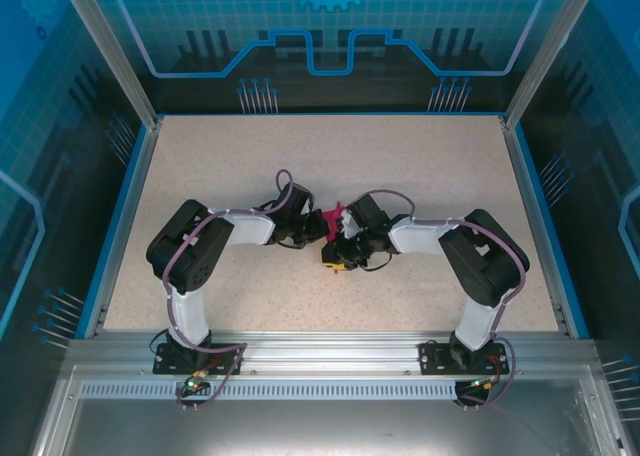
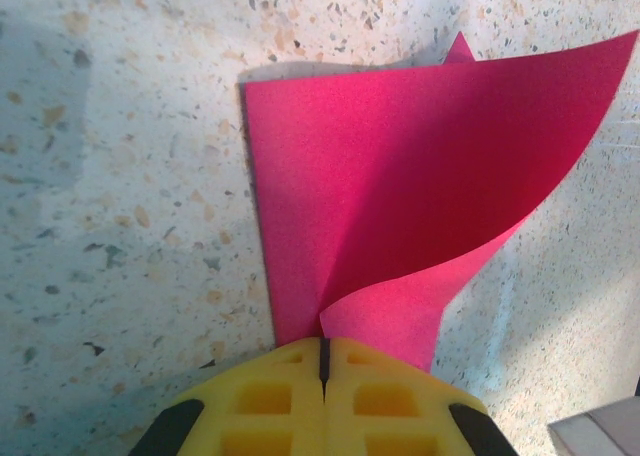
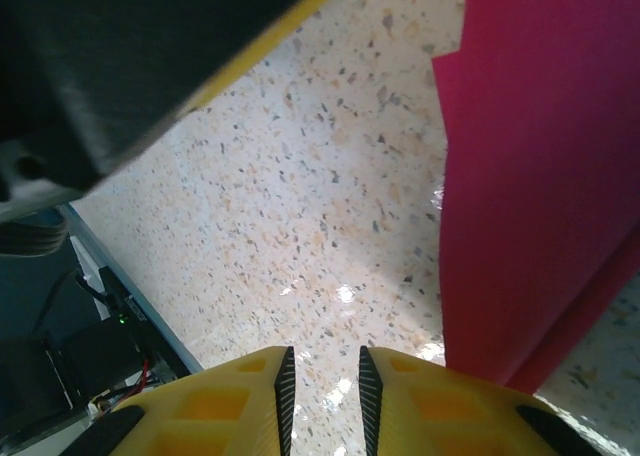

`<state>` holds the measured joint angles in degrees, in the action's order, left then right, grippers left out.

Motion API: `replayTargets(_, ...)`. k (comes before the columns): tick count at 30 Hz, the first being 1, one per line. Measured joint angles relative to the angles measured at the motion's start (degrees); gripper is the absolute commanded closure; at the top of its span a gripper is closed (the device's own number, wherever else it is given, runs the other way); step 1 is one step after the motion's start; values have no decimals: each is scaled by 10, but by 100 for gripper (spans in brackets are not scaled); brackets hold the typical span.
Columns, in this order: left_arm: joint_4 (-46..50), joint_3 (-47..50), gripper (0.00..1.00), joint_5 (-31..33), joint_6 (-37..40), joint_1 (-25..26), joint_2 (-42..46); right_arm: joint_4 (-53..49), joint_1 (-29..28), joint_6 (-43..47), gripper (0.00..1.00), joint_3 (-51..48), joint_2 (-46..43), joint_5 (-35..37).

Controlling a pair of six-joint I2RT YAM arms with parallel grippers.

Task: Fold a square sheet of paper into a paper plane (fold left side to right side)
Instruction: Fold the wing for the fifth time at the center of the table.

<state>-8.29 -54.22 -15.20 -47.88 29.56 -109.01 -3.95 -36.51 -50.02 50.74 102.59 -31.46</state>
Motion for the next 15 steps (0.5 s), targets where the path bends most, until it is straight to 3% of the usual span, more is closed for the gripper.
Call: replayTargets(15,5,1,100,8,4,0,4,0,-2,-2,74,2,20,12)
